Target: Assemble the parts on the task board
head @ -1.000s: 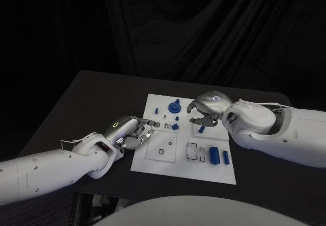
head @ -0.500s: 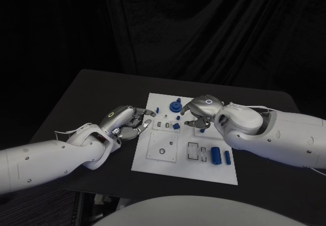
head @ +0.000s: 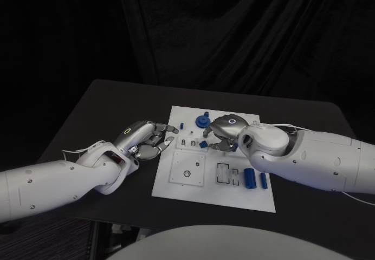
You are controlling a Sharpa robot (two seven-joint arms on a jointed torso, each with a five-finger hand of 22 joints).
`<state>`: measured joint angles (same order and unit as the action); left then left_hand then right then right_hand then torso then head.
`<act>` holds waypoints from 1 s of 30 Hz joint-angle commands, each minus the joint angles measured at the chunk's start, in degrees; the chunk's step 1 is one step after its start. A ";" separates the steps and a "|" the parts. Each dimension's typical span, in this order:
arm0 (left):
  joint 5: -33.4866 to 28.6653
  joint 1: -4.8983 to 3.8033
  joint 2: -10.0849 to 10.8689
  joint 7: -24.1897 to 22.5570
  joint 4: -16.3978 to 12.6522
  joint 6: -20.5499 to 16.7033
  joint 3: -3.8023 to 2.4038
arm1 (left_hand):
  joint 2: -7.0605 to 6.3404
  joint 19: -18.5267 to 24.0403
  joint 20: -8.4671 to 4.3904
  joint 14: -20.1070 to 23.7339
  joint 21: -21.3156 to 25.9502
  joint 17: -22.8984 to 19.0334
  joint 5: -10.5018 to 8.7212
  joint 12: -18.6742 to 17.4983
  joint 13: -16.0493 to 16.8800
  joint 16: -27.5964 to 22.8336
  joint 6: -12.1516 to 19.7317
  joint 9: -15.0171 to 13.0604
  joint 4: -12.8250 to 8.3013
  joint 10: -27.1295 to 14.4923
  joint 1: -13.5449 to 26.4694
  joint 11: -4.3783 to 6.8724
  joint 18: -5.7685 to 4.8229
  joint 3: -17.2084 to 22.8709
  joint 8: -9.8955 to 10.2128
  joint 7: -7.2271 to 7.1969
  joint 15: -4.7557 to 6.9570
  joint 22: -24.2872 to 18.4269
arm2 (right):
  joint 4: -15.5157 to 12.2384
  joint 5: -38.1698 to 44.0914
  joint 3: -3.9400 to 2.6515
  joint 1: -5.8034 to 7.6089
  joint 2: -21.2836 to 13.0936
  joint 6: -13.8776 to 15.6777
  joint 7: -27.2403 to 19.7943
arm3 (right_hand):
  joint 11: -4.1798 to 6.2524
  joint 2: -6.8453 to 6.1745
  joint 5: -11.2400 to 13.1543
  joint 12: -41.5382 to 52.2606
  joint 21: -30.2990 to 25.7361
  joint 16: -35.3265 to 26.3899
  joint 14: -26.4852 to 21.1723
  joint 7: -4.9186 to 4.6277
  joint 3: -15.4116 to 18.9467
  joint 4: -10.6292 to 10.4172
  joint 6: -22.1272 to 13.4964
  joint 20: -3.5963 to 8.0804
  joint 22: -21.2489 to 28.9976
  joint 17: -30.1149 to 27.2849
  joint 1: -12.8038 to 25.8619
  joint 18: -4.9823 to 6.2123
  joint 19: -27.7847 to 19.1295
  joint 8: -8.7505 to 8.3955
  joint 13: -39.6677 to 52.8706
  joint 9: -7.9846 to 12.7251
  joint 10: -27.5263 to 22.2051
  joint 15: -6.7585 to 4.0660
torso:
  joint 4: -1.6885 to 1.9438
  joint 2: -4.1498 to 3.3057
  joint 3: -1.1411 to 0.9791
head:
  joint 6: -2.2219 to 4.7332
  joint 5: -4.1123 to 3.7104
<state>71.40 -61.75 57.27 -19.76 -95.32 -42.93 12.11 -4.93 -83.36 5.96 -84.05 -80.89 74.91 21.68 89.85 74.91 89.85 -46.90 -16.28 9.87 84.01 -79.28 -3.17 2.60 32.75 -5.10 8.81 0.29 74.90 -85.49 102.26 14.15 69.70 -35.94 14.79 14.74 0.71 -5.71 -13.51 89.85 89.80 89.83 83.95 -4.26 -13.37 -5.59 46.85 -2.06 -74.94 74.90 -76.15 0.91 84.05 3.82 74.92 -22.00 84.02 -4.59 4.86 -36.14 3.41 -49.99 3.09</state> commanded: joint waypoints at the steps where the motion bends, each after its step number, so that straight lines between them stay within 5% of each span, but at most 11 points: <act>1: -0.41 -0.19 -0.06 0.58 -0.24 0.82 -0.03 | 0.23 -0.14 0.40 -5.95 -0.07 15.09 0.10 0.15 15.09 0.15 -0.27 0.05 -0.13 5.99 -0.23 -0.38 -0.03 0.21 0.00 0.10 -0.46 11.23 | 0.57 0.05 -0.03 -0.26 0.49 -2.44 -0.68 | 0.08 -0.24 -0.04 0.15 0.20 0.17 6.05 -0.09 0.29 0.21 -0.36 0.21 -15.06 15.10 -0.57 -0.91 5.95 -0.11 15.08 0.11 5.98 -0.08 | 0.06 -0.08 -0.09 | -0.01 0.13; 7: -0.41 -0.19 -0.25 0.81 -0.17 1.04 -0.02 | 0.20 -0.15 0.42 -5.95 -0.08 15.09 -0.02 0.15 15.09 0.15 -0.28 0.14 -0.08 5.99 -0.18 -0.43 -0.04 0.21 0.06 0.13 -0.48 11.25 | 1.23 0.05 -0.04 -0.49 1.25 -2.36 -1.05 | 0.03 -0.04 0.09 0.15 0.20 0.17 6.05 -0.14 0.59 -0.09 0.50 0.21 -15.06 15.10 -0.55 -0.91 5.95 0.36 15.08 0.30 5.98 -0.05 | 0.07 -0.03 -0.13 | -0.01 0.16; 30: -0.41 -0.18 -1.12 1.28 0.37 1.59 -0.01 | 0.28 -0.12 0.46 -5.95 -0.02 15.09 -0.15 0.15 15.09 0.15 -0.39 0.30 0.06 5.99 -0.06 -0.52 -0.02 0.25 0.12 0.17 -0.54 11.24 | 2.32 0.05 -0.04 -0.58 2.65 -4.10 -2.02 | 1.38 3.92 -8.04 0.15 0.20 0.17 6.05 1.52 -2.02 1.25 7.44 1.22 -15.06 15.10 -3.30 -0.91 5.95 3.07 15.08 0.02 5.98 -1.23 | 0.23 0.05 -0.10 | -0.01 0.19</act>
<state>71.33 -61.77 56.26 -18.36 -94.89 -41.79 12.13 -4.93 -83.36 5.96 -84.05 -80.89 74.90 21.67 89.85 74.91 89.85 -46.90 -16.02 9.87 84.01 -79.28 -3.16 2.60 32.75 -5.10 8.81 0.30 74.94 -83.28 102.15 14.08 69.27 -33.34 12.08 13.12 1.55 -2.45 -21.49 89.85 89.80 89.83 83.96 -2.77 -15.21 -4.38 54.07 -1.12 -74.93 74.90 -79.27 0.90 83.95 6.70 74.91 -21.89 84.04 -5.63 5.05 -36.08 3.31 -49.99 3.30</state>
